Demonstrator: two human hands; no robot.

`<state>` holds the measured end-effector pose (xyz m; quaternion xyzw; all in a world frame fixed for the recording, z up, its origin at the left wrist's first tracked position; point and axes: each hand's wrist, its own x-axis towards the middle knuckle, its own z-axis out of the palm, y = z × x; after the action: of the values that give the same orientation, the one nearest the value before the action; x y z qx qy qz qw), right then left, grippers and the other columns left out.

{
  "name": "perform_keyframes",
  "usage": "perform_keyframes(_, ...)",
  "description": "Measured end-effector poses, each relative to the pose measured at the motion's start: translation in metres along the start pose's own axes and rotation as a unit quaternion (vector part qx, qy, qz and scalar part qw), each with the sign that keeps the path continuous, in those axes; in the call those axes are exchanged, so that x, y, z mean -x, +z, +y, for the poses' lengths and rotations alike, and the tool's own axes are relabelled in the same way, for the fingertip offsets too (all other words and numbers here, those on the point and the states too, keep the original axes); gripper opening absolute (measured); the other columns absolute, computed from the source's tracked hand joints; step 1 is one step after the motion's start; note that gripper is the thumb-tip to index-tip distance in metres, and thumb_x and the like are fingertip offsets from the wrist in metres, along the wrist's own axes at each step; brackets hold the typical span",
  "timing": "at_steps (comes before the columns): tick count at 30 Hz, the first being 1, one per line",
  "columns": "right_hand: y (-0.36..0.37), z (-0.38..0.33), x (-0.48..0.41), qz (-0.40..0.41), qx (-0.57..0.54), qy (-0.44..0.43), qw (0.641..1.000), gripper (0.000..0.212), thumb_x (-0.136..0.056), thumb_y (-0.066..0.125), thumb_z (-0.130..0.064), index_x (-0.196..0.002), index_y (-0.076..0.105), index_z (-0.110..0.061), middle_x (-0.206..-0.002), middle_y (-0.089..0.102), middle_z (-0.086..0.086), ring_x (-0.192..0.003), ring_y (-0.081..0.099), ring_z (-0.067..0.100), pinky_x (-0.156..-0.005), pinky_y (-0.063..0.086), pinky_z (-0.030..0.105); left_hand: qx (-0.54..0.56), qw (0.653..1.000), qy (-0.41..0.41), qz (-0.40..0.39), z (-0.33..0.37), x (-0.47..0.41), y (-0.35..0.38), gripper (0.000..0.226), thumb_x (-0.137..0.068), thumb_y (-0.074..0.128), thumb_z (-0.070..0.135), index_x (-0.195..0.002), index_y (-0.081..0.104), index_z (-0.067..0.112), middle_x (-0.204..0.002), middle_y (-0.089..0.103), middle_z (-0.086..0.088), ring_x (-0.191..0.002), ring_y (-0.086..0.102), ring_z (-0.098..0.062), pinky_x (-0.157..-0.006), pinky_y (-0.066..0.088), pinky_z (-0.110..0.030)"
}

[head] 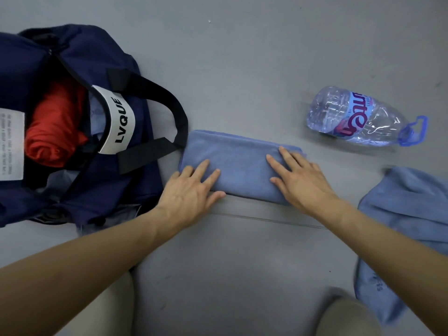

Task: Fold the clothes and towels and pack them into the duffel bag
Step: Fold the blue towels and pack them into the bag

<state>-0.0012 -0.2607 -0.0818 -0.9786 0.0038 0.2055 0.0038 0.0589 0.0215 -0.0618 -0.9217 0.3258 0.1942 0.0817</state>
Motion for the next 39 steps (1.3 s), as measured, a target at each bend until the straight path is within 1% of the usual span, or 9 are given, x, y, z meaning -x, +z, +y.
perform_keyframes(4,0.016,-0.02,0.043,0.006,0.012,0.05,0.999,0.058,-0.097,0.035,-0.055,-0.143,0.053,-0.026,-0.147,0.05,0.014,-0.108,0.058,0.039,-0.079,0.052,0.045,0.021,1.0,-0.018,-0.011,-0.006,-0.019,0.002,0.079,-0.091,-0.001,0.073,-0.16,0.009,0.035,-0.168,-0.001,-0.007,-0.153,0.011,-0.03,-0.121,0.018,-0.046)
perform_keyframes(8,0.021,-0.051,0.083,-0.029,-0.089,0.027,0.995,0.051,-0.097,0.041,-0.051,-0.138,0.058,-0.027,-0.137,0.056,0.014,-0.095,0.066,0.04,-0.077,0.057,0.046,-0.006,1.0,-0.015,-0.011,-0.01,-0.036,0.002,0.074,-0.096,0.015,0.071,-0.159,-0.002,0.036,-0.168,-0.009,-0.01,-0.154,-0.008,-0.035,-0.123,0.004,-0.054)
perform_keyframes(12,0.022,-0.089,0.122,-0.077,-0.107,-0.059,0.99,0.054,-0.096,0.031,-0.054,-0.142,0.052,-0.033,-0.129,0.056,0.0,-0.097,0.063,0.028,-0.078,0.055,0.037,0.016,0.998,0.023,0.048,-0.002,-0.023,0.006,0.065,-0.101,0.04,0.053,-0.159,0.021,0.03,-0.166,0.014,-0.015,-0.151,0.018,-0.039,-0.119,0.021,-0.052)
perform_keyframes(16,0.032,-0.092,0.122,0.044,-0.092,-0.108,0.989,0.048,-0.085,0.068,-0.041,-0.129,0.064,-0.023,-0.121,0.061,0.005,-0.088,0.062,0.026,-0.075,0.057,0.034,0.108,0.966,0.169,0.164,0.011,0.026,0.033,0.043,-0.092,0.057,0.026,-0.135,0.06,0.021,-0.141,0.055,-0.014,-0.122,0.055,-0.035,-0.095,0.048,-0.044)
perform_keyframes(19,0.051,-0.094,0.122,0.079,-0.079,-0.192,0.975,0.051,-0.083,0.076,-0.036,-0.13,0.065,-0.018,-0.138,0.058,0.008,-0.116,0.061,0.03,-0.092,0.055,0.037,0.114,0.954,0.249,0.119,0.011,0.072,0.058,0.048,-0.086,0.066,0.019,-0.133,0.059,0.021,-0.136,0.058,-0.011,-0.117,0.056,-0.032,-0.097,0.047,-0.041)
perform_keyframes(23,0.075,-0.089,0.117,0.075,-0.039,-0.237,0.968,0.055,-0.094,0.056,-0.039,-0.144,0.051,-0.015,-0.155,0.042,0.008,-0.143,0.039,0.031,-0.113,0.04,0.045,0.087,0.953,0.276,0.094,-0.005,0.097,0.08,0.047,-0.097,0.048,0.032,-0.143,0.053,0.024,-0.15,0.049,-0.009,-0.139,0.044,-0.028,-0.113,0.036,-0.042)
perform_keyframes(29,0.06,-0.066,0.075,0.084,-0.027,-0.194,0.977,0.071,-0.084,0.072,-0.047,-0.146,0.05,-0.022,-0.155,0.042,0.007,-0.142,0.041,0.031,-0.113,0.038,0.05,0.087,0.965,0.228,0.101,-0.005,0.055,0.071,0.053,-0.094,0.055,0.036,-0.145,0.051,0.023,-0.152,0.046,-0.01,-0.14,0.045,-0.03,-0.11,0.042,-0.049)
perform_keyframes(35,0.051,-0.048,0.05,0.152,-0.047,-0.187,0.969,0.044,-0.091,0.066,-0.038,-0.133,0.063,-0.024,-0.146,0.054,0.007,-0.135,0.05,0.032,-0.109,0.043,0.048,0.126,0.961,0.201,0.14,-0.001,0.025,0.05,0.041,-0.093,0.057,0.037,-0.129,0.066,0.021,-0.134,0.062,-0.008,-0.119,0.061,-0.031,-0.096,0.049,-0.043)
perform_keyframes(39,0.058,-0.049,0.057,0.2,-0.064,-0.172,0.963,0.016,-0.093,0.065,-0.019,-0.108,0.069,-0.016,-0.136,0.06,0.013,-0.131,0.053,0.034,-0.108,0.044,0.046,0.118,0.964,0.19,0.142,0.003,0.028,0.053,0.047,-0.082,0.08,0.031,-0.126,0.068,0.02,-0.131,0.063,-0.01,-0.116,0.063,-0.032,-0.093,0.051,-0.043)
